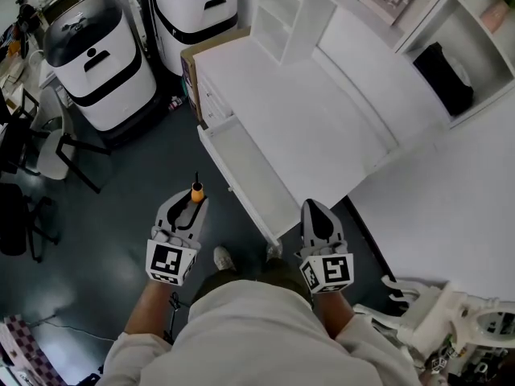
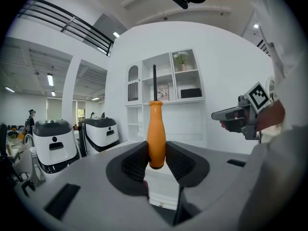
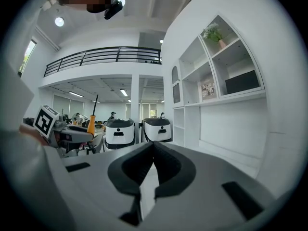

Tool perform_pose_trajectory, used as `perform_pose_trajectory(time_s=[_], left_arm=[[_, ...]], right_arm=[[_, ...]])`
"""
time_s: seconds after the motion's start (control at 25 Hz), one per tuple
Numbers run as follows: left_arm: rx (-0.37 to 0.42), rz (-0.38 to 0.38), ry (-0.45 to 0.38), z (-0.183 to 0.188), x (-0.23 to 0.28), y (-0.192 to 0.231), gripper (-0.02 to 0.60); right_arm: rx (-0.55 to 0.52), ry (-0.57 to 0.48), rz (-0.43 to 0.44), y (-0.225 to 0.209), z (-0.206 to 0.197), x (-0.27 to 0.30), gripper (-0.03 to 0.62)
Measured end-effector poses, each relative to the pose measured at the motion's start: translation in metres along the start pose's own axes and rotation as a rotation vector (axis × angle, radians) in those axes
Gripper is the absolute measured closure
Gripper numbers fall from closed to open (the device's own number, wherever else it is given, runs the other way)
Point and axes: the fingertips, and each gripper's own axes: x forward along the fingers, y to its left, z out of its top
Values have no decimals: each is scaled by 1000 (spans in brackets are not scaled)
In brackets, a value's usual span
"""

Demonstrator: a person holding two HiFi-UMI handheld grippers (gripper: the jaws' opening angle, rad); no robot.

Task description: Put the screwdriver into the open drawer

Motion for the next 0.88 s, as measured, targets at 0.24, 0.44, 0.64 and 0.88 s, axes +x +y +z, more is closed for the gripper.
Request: perform_pose_trajectory(time_s=[0.24,0.44,0.64,0.88], left_arm=[[56,15,33,-5,28,7,469],[157,44,61,-1,54,16,469],[233,48,101,-4,85,21,469],[374,12,161,-17,128,21,469]], right_arm=[[8,13,39,-15,-7,20,591],[15,11,81,-31,-5,42,591],[36,23,83,-60,-9,54,591],[69,60,50,-100,-28,59,591]])
